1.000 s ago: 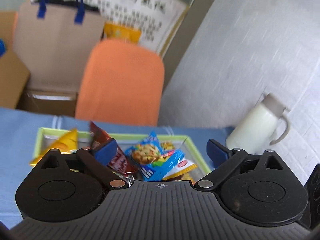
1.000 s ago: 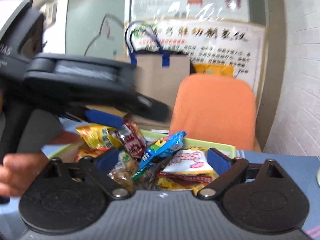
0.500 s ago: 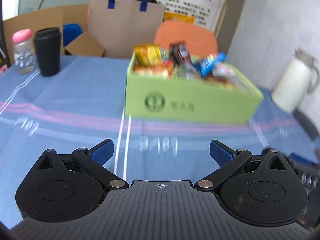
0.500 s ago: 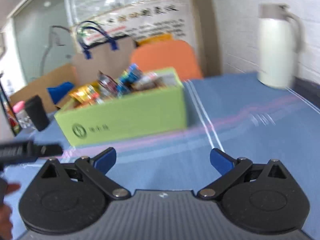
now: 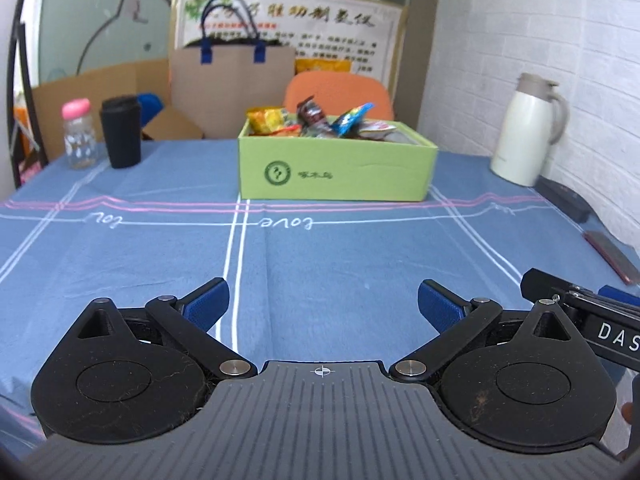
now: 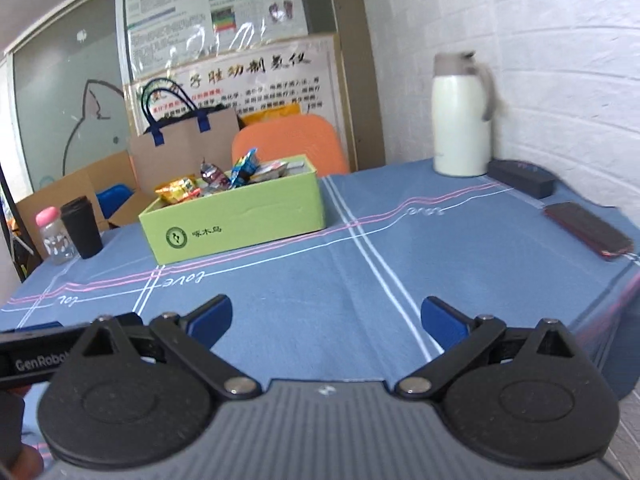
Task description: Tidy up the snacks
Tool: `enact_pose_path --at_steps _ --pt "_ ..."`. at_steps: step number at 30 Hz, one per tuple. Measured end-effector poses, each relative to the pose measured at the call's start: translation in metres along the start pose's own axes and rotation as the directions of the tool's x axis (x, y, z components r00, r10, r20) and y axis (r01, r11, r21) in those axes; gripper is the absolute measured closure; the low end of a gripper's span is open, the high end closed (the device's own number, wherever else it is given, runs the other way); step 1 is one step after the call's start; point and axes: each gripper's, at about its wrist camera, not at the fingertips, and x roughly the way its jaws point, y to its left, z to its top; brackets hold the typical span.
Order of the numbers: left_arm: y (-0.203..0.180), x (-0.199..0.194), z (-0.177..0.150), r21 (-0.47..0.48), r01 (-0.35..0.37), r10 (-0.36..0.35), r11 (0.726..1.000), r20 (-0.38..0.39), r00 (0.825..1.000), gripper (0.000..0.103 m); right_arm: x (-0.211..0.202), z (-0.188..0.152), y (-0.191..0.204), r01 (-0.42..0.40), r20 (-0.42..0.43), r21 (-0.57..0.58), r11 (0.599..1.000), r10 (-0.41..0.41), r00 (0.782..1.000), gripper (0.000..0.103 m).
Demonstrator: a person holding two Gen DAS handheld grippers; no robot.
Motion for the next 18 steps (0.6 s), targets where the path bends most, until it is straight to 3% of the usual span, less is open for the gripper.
enact_pose_path --at_steps 5,8,18 --pt "-0.018 -0.041 -0.01 0.041 0.035 -0.037 0.999 0.048 0.998 0.011 -0.032 -0.01 -0.01 0.051 0.056 -0.024 0.998 -0.049 0.997 0.002" --pt "-0.025 -0.052 -0.015 0.081 0.049 -0.055 0.996 0.064 0.996 0.011 -0.031 -0.016 -0.019 0.05 0.039 0.031 0.998 -0.052 0.998 0.002" --pt "-0.023 -0.039 -0.018 0.053 0.057 -0.058 0.997 0.021 0.998 0.017 -0.036 -0.022 -0.03 0.046 0.044 0.032 0.998 -0.047 0.998 0.002"
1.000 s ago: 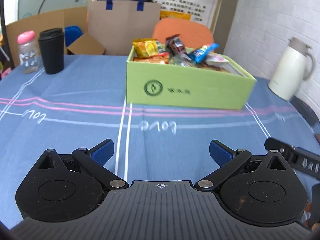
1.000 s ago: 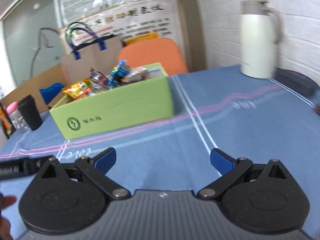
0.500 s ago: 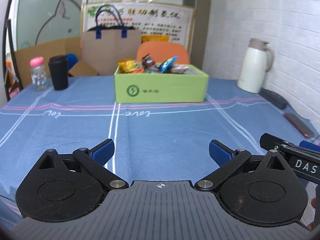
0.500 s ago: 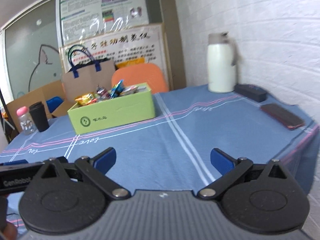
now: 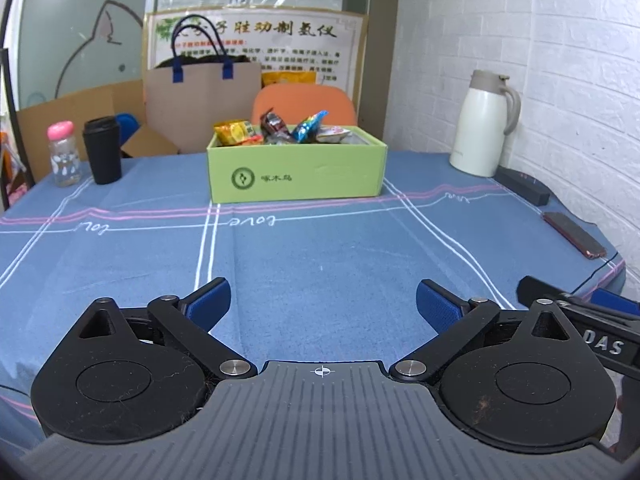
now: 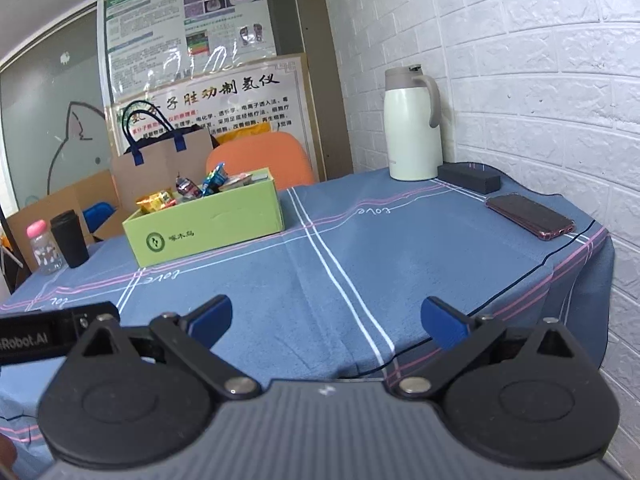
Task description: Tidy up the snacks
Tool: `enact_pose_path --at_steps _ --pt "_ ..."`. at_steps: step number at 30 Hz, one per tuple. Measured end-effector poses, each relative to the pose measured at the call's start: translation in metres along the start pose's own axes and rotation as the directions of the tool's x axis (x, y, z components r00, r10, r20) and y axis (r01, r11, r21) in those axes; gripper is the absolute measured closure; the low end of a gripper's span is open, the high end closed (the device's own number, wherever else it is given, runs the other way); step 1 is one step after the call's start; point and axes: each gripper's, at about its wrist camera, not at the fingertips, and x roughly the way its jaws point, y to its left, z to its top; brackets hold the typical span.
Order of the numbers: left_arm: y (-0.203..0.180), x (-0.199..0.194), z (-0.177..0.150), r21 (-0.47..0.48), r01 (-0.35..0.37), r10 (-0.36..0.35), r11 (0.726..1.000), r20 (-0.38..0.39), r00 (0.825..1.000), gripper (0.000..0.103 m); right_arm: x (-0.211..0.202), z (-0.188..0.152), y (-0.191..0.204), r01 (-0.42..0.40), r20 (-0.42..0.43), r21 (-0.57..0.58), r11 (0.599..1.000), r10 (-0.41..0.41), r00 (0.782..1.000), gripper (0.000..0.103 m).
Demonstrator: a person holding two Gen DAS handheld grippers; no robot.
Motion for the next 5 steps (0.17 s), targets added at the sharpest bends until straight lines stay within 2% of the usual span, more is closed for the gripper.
enact_pose_path --at_steps 5 --pt "0.0054 -0.0006 -0.001 -0.018 -0.01 0.01 1.0 0.008 1.0 0.017 -0.0031 -0.0014 0.0036 0.01 0.016 -0.027 1.0 -0.01 1.0 0.002"
